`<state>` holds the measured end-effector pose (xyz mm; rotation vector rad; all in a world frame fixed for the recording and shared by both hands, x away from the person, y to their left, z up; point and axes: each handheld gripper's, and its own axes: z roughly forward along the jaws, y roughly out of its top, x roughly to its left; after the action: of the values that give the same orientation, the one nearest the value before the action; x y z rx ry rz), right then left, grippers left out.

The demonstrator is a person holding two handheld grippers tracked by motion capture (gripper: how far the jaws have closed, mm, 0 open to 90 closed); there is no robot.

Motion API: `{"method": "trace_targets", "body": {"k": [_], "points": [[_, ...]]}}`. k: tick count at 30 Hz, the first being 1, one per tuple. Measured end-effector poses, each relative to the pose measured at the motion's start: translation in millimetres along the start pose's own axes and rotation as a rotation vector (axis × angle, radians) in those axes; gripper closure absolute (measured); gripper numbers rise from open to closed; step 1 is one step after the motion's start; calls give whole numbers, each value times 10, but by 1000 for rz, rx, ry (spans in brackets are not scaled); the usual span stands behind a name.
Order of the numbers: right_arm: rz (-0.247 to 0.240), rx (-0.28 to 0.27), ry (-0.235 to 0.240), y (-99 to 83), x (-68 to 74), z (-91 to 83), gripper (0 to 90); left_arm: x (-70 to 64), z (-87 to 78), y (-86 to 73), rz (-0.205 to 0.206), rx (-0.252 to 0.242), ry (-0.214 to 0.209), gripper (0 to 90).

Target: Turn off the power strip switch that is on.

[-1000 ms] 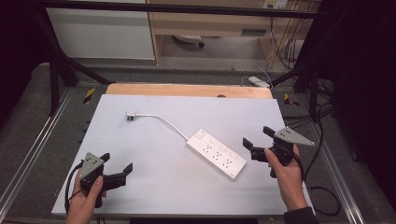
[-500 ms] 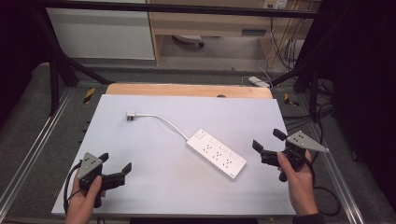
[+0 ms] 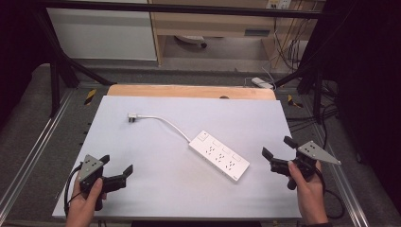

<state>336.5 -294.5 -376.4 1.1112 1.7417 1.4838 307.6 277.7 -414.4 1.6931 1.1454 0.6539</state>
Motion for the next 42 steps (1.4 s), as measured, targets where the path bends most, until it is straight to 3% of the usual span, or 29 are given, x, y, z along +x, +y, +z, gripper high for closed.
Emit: {"method": "trace_targets", "body": {"k": [11, 23, 28, 32, 42], "points": [[-29, 14, -23, -120, -70, -115, 24, 9, -4, 0, -7, -5, 4, 51], [-20, 42, -36, -397, -186, -189, 21, 14, -5, -3, -9, -16, 10, 51], [-17, 71, -13, -495, -188, -146, 22, 29, -8, -1, -17, -25, 15, 51], [-16, 125, 24, -573, -151, -68, 24, 26, -9, 2, -19, -31, 16, 51], [-58, 215, 139, -664, 55, 222, 25, 15, 0, -2, -3, -23, 6, 51]]}}
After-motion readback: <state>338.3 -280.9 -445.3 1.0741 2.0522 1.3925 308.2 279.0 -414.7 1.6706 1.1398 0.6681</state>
